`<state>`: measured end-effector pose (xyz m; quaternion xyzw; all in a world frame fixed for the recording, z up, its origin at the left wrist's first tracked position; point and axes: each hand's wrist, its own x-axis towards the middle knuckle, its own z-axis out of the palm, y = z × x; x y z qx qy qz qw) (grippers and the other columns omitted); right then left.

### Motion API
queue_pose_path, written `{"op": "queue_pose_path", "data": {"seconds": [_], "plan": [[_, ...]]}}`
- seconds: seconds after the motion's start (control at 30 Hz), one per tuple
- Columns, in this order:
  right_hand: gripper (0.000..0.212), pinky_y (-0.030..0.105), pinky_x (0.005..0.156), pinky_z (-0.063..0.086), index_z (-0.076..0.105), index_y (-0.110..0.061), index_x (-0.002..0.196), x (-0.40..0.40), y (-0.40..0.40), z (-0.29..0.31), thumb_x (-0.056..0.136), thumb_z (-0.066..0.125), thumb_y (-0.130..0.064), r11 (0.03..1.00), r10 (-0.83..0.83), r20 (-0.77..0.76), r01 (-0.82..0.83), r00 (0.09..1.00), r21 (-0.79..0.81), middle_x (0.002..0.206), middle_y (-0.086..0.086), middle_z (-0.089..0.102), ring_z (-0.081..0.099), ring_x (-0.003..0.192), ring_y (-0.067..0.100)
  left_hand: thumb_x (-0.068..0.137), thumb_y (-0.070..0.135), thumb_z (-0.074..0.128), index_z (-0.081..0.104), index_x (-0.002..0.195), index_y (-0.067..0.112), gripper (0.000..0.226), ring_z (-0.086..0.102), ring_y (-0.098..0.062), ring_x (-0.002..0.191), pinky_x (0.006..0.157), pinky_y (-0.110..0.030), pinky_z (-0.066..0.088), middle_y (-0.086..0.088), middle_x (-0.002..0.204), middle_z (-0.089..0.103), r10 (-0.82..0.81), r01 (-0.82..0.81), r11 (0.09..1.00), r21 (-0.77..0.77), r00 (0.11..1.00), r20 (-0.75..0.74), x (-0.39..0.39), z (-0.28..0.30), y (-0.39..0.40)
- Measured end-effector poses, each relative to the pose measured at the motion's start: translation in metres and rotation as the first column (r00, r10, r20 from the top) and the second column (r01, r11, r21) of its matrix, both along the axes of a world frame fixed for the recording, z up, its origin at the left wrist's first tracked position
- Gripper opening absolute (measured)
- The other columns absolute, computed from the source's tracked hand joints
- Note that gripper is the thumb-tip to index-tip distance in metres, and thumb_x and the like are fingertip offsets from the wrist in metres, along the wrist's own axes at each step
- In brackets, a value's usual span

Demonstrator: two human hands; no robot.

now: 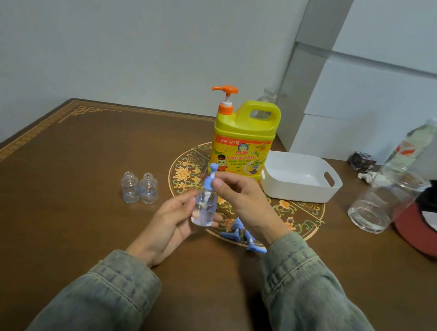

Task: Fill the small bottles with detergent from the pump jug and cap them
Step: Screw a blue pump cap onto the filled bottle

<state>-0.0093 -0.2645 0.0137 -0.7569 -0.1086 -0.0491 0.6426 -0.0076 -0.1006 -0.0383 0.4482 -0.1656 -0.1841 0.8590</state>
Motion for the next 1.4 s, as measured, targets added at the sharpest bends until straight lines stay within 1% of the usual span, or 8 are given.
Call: {"op": "queue_pose_path", "data": {"seconds": [0.1, 0.27, 0.47, 1.0, 1.07, 1.17, 1.3, 1.4], "plan": [[0.014, 0.022, 0.079, 0.048, 0.068, -0.002, 0.097, -0.007, 0.0, 0.0, 0.093, 0.061, -0.013, 1.0, 0.016, 0.008, -0.016, 1.0, 0.016, 0.085, 0.0, 0.065, 0.058, 0.082, 0.008, 0.093, 0.022, 0.049, 0.056, 0.121, -0.001, 0.037, 0.07, -0.031, 0.086, 0.076, -0.038, 0.059, -0.022, 0.102, 0.068, -0.032, 0.032, 0.999, 0.014, 0.999, 0.001, -0.002, 0.0, -0.002], [0.02, 0.022, 0.075, 0.051, 0.068, 0.0, 0.097, -0.008, 0.003, -0.006, 0.088, 0.068, -0.017, 0.998, -0.045, -0.02, 0.046, 0.999, 0.05, 0.086, 0.006, 0.066, 0.061, 0.079, 0.009, 0.061, 0.036, 0.088, 0.048, 0.122, 0.003, 0.08, 0.069, -0.022, 0.089, 0.082, -0.04, 0.058, -0.012, 0.103, 0.071, -0.025, 0.015, 0.99, 0.139, 0.997, 0.07, 0.001, -0.009, -0.001], [0.022, 0.018, 0.076, 0.053, 0.071, -0.005, 0.107, -0.002, 0.008, -0.006, 0.089, 0.067, -0.017, 0.997, -0.044, -0.044, 0.047, 0.998, 0.053, 0.098, 0.006, 0.072, 0.065, 0.087, 0.006, 0.066, 0.037, 0.084, 0.048, 0.126, -0.002, 0.08, 0.067, -0.028, 0.095, 0.084, -0.04, 0.056, -0.02, 0.112, 0.063, -0.023, 0.021, 0.997, 0.077, 0.999, 0.024, 0.001, -0.006, 0.002], [0.024, 0.024, 0.089, 0.052, 0.071, -0.004, 0.109, -0.001, 0.005, 0.0, 0.092, 0.062, -0.018, 1.0, 0.023, -0.075, -0.021, 0.997, 0.021, 0.107, 0.004, 0.073, 0.066, 0.096, 0.008, 0.07, 0.043, 0.079, 0.061, 0.118, 0.001, 0.066, 0.069, -0.028, 0.088, 0.081, -0.036, 0.057, -0.022, 0.096, 0.068, -0.041, 0.035, 0.993, 0.115, 0.998, 0.049, 0.001, -0.006, 0.004], [0.02, 0.024, 0.087, 0.053, 0.072, -0.005, 0.104, -0.001, 0.006, 0.001, 0.092, 0.063, -0.016, 0.999, 0.019, -0.083, -0.017, 0.996, 0.029, 0.102, 0.01, 0.073, 0.066, 0.092, 0.008, 0.071, 0.044, 0.078, 0.06, 0.118, 0.001, 0.066, 0.069, -0.027, 0.087, 0.082, -0.036, 0.057, -0.021, 0.094, 0.069, -0.03, 0.021, 0.992, 0.127, 0.997, 0.065, 0.001, -0.007, 0.003], [0.019, 0.036, 0.091, 0.053, 0.071, 0.004, 0.097, 0.001, 0.008, 0.001, 0.089, 0.066, -0.013, 0.999, -0.022, -0.082, 0.024, 0.996, 0.023, 0.103, 0.023, 0.07, 0.063, 0.089, 0.012, 0.07, 0.049, 0.077, 0.061, 0.12, 0.003, 0.07, 0.07, -0.027, 0.088, 0.085, -0.039, 0.056, -0.017, 0.096, 0.071, 0.041, -0.066, 0.976, 0.21, 0.992, 0.122, 0.001, -0.008, 0.003], [0.018, 0.025, 0.085, 0.052, 0.071, 0.006, 0.096, 0.003, 0.012, -0.003, 0.089, 0.065, -0.009, 0.999, -0.03, -0.087, 0.032, 0.996, 0.031, 0.098, 0.012, 0.073, 0.065, 0.087, 0.008, 0.068, 0.05, 0.078, 0.062, 0.12, 0.006, 0.07, 0.07, -0.029, 0.089, 0.089, -0.043, 0.055, -0.017, 0.1, 0.071, 0.088, -0.122, 0.962, 0.244, 0.985, 0.147, 0.003, -0.01, 0.007], [0.015, 0.022, 0.086, 0.053, 0.073, -0.005, 0.099, 0.001, 0.008, -0.001, 0.091, 0.064, -0.013, 0.999, 0.023, -0.105, -0.018, 0.994, 0.048, 0.095, 0.002, 0.073, 0.067, 0.089, 0.005, 0.07, 0.049, 0.077, 0.062, 0.12, 0.007, 0.068, 0.069, -0.028, 0.091, 0.086, -0.039, 0.056, -0.019, 0.1, 0.071, 0.06, -0.085, 0.972, 0.221, 0.991, 0.119, 0.002, -0.008, 0.006]]}}
